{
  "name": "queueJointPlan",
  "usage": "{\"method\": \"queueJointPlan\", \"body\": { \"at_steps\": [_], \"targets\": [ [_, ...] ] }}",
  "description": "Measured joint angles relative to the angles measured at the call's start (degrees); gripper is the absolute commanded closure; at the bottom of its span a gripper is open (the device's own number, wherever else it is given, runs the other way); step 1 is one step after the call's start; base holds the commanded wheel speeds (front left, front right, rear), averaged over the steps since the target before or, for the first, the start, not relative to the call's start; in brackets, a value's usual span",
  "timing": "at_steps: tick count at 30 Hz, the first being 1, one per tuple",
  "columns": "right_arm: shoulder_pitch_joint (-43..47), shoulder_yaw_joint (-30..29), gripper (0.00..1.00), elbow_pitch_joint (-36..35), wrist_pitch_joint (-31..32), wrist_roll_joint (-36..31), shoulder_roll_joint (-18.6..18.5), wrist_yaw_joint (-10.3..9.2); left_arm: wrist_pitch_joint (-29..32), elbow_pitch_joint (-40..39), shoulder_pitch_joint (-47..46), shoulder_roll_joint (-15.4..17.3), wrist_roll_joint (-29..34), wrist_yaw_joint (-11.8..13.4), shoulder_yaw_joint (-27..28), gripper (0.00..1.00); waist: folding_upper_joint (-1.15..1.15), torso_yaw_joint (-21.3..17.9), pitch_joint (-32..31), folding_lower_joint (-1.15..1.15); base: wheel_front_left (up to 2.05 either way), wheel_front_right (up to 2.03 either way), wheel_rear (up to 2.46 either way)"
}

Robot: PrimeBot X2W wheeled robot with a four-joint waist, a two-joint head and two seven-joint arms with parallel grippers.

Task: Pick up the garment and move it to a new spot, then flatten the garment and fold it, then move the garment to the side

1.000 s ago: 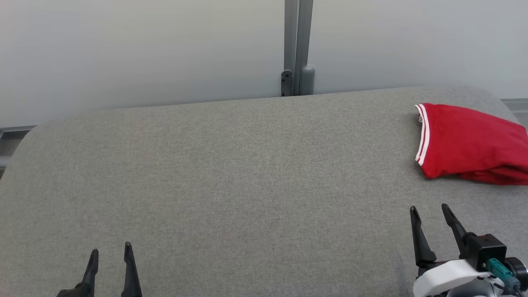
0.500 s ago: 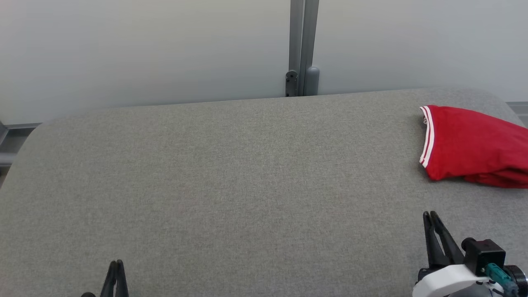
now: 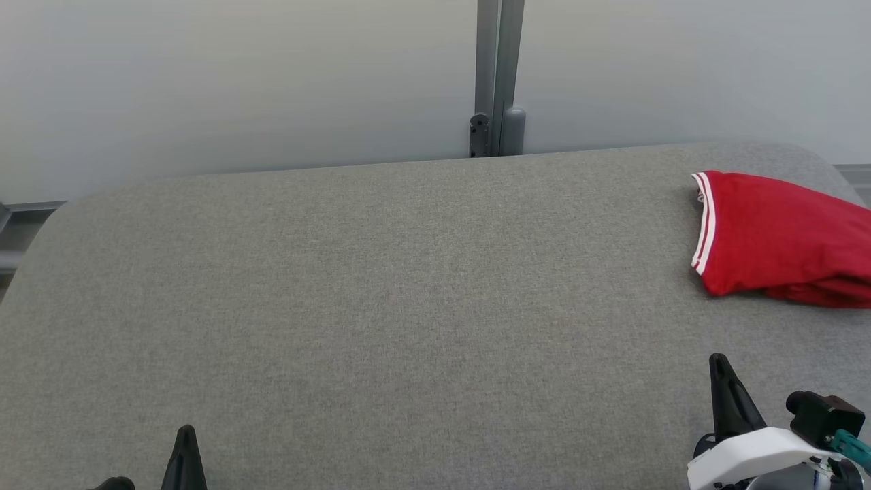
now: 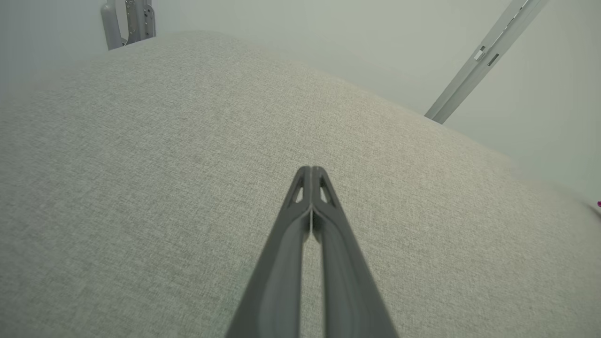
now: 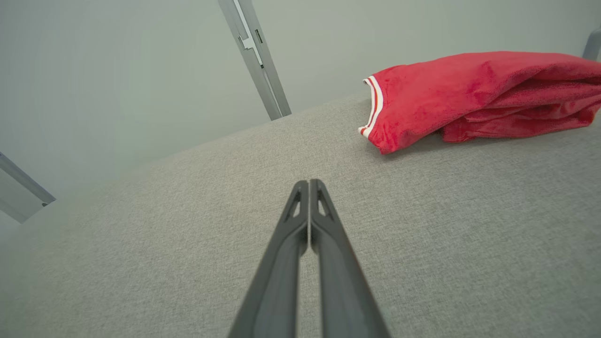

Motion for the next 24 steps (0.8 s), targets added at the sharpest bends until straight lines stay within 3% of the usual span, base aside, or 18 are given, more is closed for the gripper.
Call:
{"method": "queueJointPlan", "body": {
  "at_steps": [24],
  "targets": [
    [-2.5,-0.3,1.0,-0.1,5.3,22.7,-0.1,-0.01,5.2,-0.6,-4.2,0.0,-20.4,-0.9,0.7,1.0,0.0,-0.3,0.6,0.0,0.0,0.0,0.0]
  ]
}}
